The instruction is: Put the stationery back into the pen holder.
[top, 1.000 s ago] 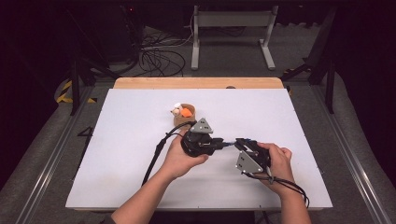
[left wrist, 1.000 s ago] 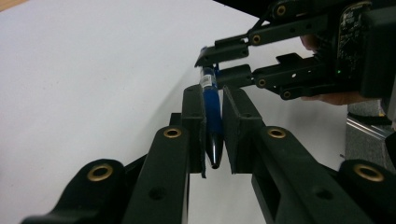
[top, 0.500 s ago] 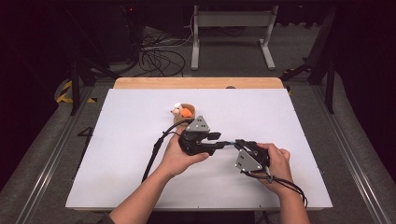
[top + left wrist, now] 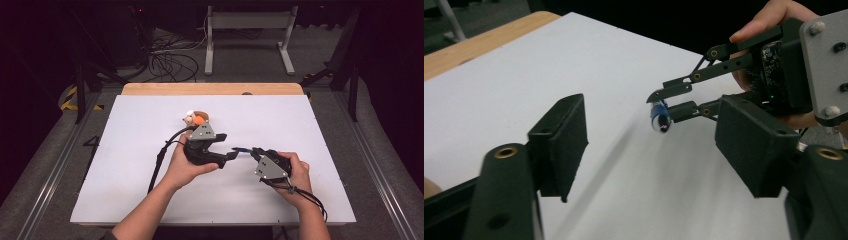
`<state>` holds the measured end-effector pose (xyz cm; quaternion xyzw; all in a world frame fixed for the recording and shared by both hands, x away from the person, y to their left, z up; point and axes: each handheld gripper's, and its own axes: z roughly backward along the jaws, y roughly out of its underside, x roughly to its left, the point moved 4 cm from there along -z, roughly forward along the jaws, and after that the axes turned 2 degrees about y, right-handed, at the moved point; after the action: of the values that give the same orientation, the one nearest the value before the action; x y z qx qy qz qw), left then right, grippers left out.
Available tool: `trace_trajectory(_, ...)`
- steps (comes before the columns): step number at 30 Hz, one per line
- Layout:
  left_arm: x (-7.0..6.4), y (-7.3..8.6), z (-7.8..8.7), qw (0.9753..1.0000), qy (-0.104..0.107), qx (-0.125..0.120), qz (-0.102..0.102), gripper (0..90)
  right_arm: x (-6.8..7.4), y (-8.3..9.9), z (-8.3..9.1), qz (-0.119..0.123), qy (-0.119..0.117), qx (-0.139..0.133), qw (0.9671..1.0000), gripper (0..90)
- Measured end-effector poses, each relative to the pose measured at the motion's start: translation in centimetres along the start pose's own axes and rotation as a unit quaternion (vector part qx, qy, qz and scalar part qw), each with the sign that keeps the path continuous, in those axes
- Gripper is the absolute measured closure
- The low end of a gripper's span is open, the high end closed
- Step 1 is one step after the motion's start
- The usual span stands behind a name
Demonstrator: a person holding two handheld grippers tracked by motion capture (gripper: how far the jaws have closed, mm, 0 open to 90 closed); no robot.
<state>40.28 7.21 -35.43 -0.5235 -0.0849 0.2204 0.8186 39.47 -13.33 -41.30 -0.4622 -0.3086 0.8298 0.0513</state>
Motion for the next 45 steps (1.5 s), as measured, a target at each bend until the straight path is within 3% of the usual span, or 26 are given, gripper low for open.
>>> trace_trajectory(7, 0.7, 0.3, 1.5, 0.9997, -0.006, -0.022, -0.008, 19.3, -0.3, -0.2, 0.1, -0.041, -0.003, -0.028, 0.9988, 79.9)
trace_trajectory(18, 1.7, 1.2, 3.5, 0.9989, -0.021, -0.042, -0.004, 14.8, -0.7, -0.6, 0.2, -0.110, -0.007, -0.066, 0.9916, 79.9)
trace_trajectory(30, 2.6, 2.7, 5.4, 0.9981, -0.044, -0.044, 0.000, 11.9, -0.8, -1.5, -0.4, -0.195, -0.023, -0.106, 0.9749, 79.9)
trace_trajectory(36, 3.1, 3.6, 6.4, 0.9974, -0.055, -0.046, 0.004, 8.1, -0.8, -2.2, -0.9, -0.233, -0.038, -0.125, 0.9636, 79.9)
trace_trajectory(45, 3.6, 4.7, 8.0, 0.9959, -0.073, -0.053, 0.009, 3.7, -0.6, -3.6, -2.2, -0.264, -0.050, -0.142, 0.9526, 79.9)
